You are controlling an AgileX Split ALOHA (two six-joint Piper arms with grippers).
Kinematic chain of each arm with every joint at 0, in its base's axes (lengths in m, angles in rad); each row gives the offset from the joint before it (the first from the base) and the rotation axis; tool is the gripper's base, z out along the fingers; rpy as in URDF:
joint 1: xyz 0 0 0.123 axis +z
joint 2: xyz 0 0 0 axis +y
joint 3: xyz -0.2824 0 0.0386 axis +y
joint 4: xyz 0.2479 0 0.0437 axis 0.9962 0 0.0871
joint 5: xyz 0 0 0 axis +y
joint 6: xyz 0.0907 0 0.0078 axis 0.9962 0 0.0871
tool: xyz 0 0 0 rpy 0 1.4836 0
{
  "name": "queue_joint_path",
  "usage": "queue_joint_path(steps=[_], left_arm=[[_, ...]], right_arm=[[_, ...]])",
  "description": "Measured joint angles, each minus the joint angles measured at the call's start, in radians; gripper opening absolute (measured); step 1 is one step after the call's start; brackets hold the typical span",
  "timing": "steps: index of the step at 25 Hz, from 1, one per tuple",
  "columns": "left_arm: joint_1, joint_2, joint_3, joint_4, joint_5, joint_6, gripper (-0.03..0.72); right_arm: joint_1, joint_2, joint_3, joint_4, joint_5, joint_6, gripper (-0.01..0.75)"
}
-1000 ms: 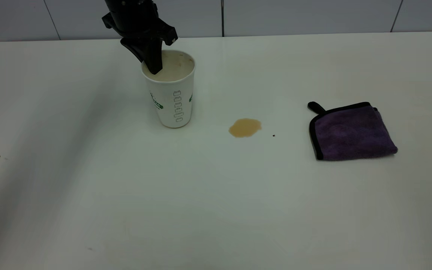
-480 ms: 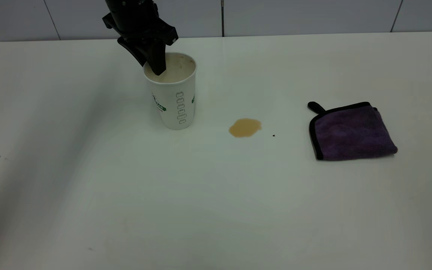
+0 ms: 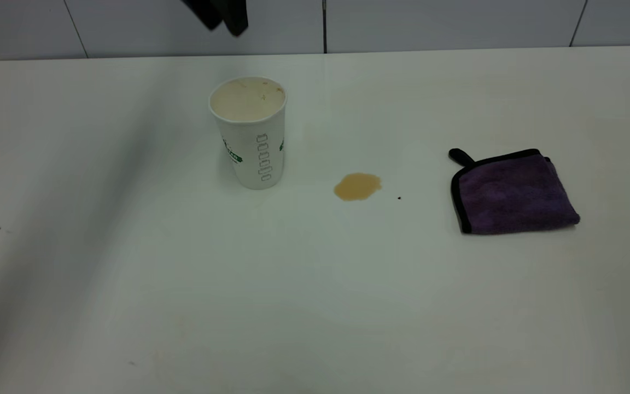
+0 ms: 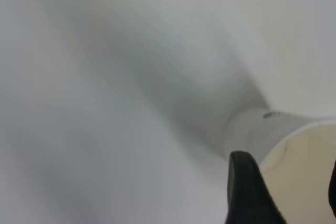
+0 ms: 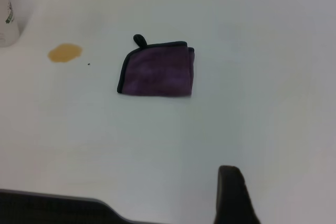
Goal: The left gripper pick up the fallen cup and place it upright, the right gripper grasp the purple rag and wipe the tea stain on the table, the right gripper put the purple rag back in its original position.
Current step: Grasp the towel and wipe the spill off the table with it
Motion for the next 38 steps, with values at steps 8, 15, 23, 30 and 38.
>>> queue_joint_path(steps=[8, 15, 23, 30, 38], left_arm=[[0.000, -0.165, -0.101, -0.004, 0.000, -0.100, 0.418], [-0.001, -0.378, -0.046, -0.062, 0.000, -0.153, 0.418], [-0.048, -0.706, 0.359, 0.007, 0.000, -0.141, 0.418], [-0.048, -1.033, 0.817, 0.026, 0.000, -0.134, 0.418], [-0.048, -1.388, 1.360, 0.048, 0.000, -0.133, 0.418]], right_arm=[[0.000, 0.000, 0.000, 0.000, 0.000, 0.000, 0.498], [0.000, 0.000, 0.000, 0.000, 0.000, 0.000, 0.498], [0.000, 0.000, 0.000, 0.000, 0.000, 0.000, 0.498], [0.000, 0.000, 0.000, 0.000, 0.000, 0.000, 0.498], [0.000, 0.000, 0.000, 0.000, 0.000, 0.000, 0.498]])
